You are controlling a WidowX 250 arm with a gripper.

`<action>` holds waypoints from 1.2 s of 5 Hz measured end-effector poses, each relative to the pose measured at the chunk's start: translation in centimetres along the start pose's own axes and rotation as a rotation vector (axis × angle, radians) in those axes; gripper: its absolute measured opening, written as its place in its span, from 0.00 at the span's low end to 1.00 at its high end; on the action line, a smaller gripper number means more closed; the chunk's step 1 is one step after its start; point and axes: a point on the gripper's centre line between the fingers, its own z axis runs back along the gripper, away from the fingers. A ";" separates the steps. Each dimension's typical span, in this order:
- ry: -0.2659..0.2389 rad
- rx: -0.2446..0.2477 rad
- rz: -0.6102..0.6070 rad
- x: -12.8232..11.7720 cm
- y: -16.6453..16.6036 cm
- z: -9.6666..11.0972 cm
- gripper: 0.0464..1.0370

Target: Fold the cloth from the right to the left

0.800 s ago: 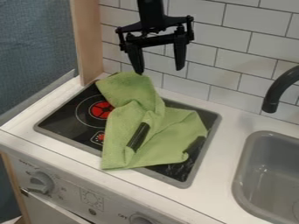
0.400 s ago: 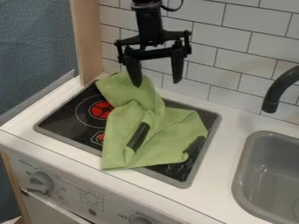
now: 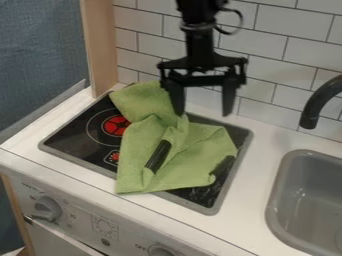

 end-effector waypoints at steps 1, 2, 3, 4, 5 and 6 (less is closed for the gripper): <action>-0.007 0.043 -0.046 -0.4 -1.4 -3.3 0.96; 0.037 0.074 -0.076 -1.1 -1.9 -6.0 0.96; 0.071 0.078 -0.093 -1.4 -2.4 -7.6 0.96; 0.083 0.089 -0.095 -1.3 -2.3 -8.2 0.91; 0.088 0.087 -0.105 -1.2 -2.4 -8.5 0.62; 0.074 0.087 -0.109 -1.0 -2.4 -8.5 0.38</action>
